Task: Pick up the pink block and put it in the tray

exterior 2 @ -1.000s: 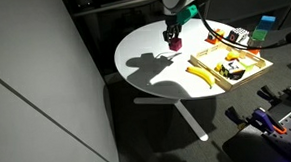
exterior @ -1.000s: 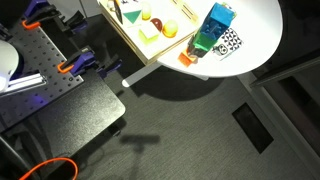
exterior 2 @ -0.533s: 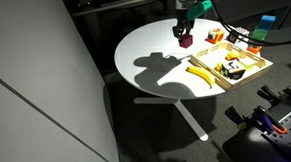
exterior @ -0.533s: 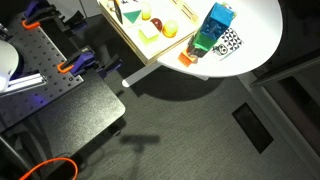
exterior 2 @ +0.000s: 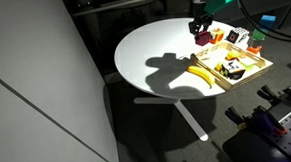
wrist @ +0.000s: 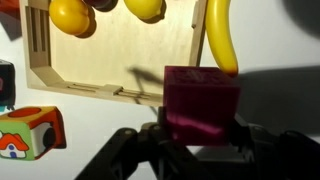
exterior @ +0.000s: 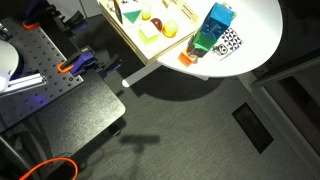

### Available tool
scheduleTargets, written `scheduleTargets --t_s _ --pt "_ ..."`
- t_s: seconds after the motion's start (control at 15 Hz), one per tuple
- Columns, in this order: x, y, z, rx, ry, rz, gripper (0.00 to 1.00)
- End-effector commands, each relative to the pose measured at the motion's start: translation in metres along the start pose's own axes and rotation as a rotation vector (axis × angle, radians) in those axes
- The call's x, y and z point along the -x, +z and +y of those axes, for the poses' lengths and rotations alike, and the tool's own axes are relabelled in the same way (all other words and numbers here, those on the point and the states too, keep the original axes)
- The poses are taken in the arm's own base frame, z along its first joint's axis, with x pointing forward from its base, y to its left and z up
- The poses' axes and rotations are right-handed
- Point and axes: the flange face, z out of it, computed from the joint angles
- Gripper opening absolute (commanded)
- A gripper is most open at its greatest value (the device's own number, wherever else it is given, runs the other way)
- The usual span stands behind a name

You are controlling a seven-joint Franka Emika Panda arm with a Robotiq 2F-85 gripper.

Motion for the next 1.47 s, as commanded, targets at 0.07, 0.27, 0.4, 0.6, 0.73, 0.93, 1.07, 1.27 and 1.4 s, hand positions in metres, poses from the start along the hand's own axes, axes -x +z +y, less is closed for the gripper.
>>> scheduleTargets --t_s 0.07,0.27,0.4,0.6,0.73,0.93,1.07,1.27,1.4 --pt "0.04 -0.013 0.036 0.027 0.079 0.005 0.33" --pt "0.057 -0.02 0.056 0.053 0.111 0.011 0.33" --pt "0.064 -0.027 0.065 0.077 0.126 0.033 0.84" --pt "0.07 -0.04 0.071 0.091 0.139 0.069 1.0" --pt "0.073 -0.05 0.072 0.086 0.139 0.082 1.0" --pt "0.075 -0.065 0.069 0.063 0.129 0.094 1.0" --pt "0.075 -0.075 0.064 0.041 0.117 0.106 1.0" --pt "0.075 -0.088 0.052 -0.007 0.098 0.119 1.0" --pt "0.076 -0.095 0.041 -0.069 0.085 0.114 1.0"
